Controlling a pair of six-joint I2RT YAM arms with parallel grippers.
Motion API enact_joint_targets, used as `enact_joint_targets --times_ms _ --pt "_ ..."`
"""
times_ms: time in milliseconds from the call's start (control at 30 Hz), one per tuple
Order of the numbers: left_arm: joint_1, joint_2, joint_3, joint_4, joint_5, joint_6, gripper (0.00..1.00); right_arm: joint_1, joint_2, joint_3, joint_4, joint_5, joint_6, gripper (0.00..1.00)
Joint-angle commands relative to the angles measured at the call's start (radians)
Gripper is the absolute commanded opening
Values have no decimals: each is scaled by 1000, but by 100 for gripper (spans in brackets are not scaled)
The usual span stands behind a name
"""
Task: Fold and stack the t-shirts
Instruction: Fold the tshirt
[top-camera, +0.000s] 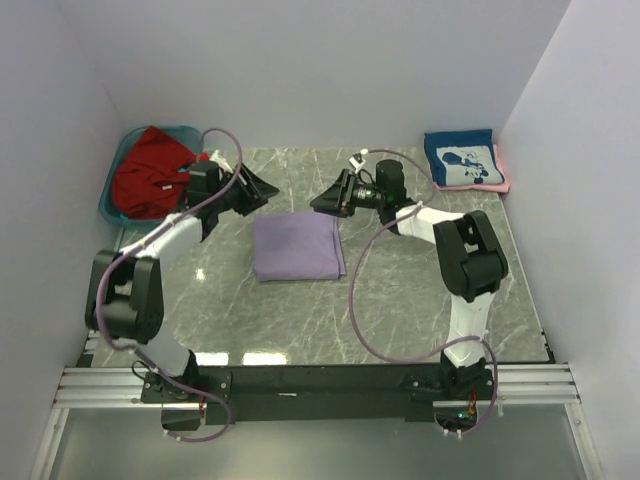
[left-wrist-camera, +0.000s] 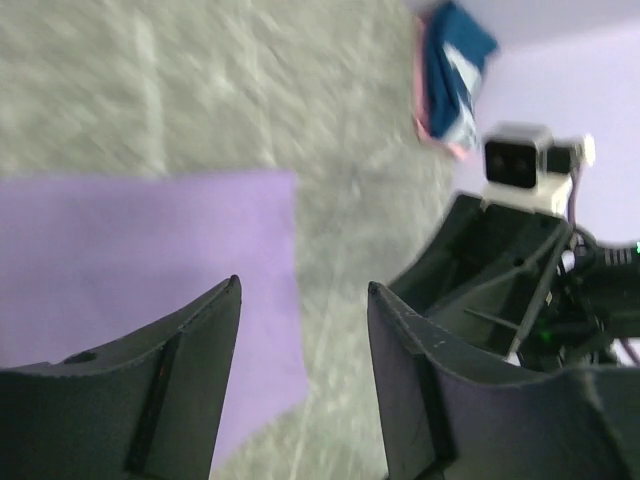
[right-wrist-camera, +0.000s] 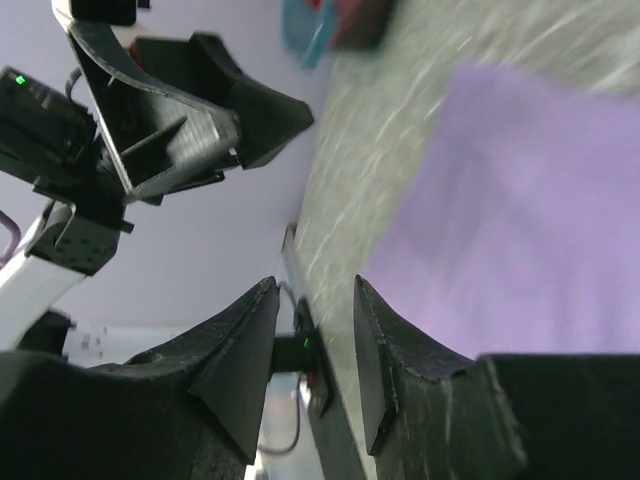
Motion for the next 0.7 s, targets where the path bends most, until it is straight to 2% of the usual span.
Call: enact_joint_targets --times_ms 0,167,267,367,467,667 --pt "-68 -67 -143 -15 -29 -13 58 47 -60 -122 93 -3 8 43" --pt "-79 -55 -377 99 14 -120 54 32 9 -232 133 -23 -27 42" --pt "-56 -52 -498 173 31 -160 54 10 107 -267 151 -43 -41 40" --pt "-16 -81 -558 175 24 -156 54 -19 133 -297 144 -28 -65 39" --pt "19 -139 -565 120 8 -122 55 -36 122 -292 102 -23 -93 38" --pt "30 -306 -475 -104 -91 -21 55 -3 -75 -280 -71 15 -186 38"
